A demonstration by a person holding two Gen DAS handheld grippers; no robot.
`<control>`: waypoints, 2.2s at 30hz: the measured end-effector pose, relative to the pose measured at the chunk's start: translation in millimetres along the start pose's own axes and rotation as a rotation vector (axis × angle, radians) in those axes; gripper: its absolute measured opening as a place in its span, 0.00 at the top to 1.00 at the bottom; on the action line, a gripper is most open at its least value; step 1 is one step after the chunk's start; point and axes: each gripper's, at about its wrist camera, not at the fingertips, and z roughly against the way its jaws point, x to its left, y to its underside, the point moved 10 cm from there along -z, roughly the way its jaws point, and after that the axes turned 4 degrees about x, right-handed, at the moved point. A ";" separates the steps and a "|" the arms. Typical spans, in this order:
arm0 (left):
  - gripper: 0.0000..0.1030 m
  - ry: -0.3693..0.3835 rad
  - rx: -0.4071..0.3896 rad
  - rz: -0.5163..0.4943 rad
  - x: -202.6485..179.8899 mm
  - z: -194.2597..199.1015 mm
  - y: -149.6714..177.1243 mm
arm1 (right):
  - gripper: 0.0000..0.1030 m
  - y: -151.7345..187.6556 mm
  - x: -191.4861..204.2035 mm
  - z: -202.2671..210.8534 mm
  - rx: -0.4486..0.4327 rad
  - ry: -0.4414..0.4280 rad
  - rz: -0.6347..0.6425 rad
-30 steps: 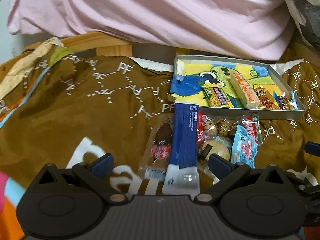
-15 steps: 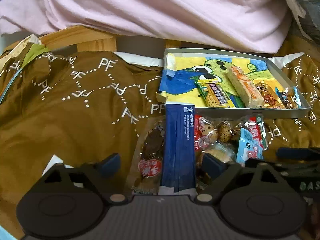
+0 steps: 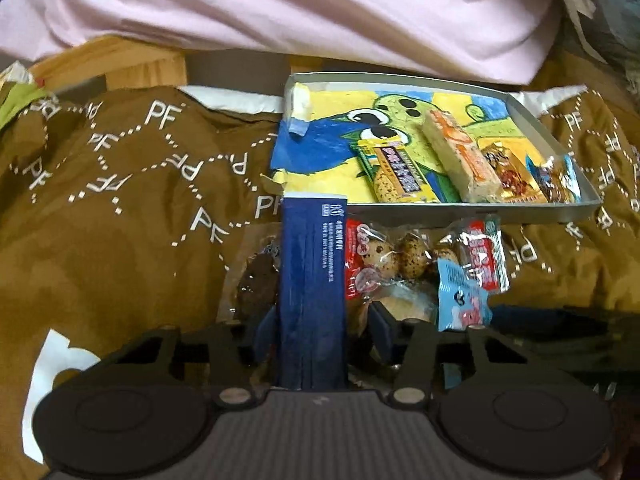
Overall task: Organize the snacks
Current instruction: 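Grasp the blue stick pack with the left tool while the right tool grasps the light-blue pouch, then lift both held packs and carry them over the tray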
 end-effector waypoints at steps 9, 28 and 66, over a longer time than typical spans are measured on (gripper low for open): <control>0.65 0.019 0.054 0.006 -8.2 7.5 9.0 | 0.24 7.6 5.4 1.1 0.052 0.036 0.044; 0.69 0.029 0.104 0.060 -16.4 19.9 21.1 | 0.55 16.9 10.7 12.4 0.045 0.068 0.088; 0.70 0.019 0.023 0.182 -21.7 70.1 15.0 | 0.48 3.0 30.7 82.3 -0.116 0.131 0.278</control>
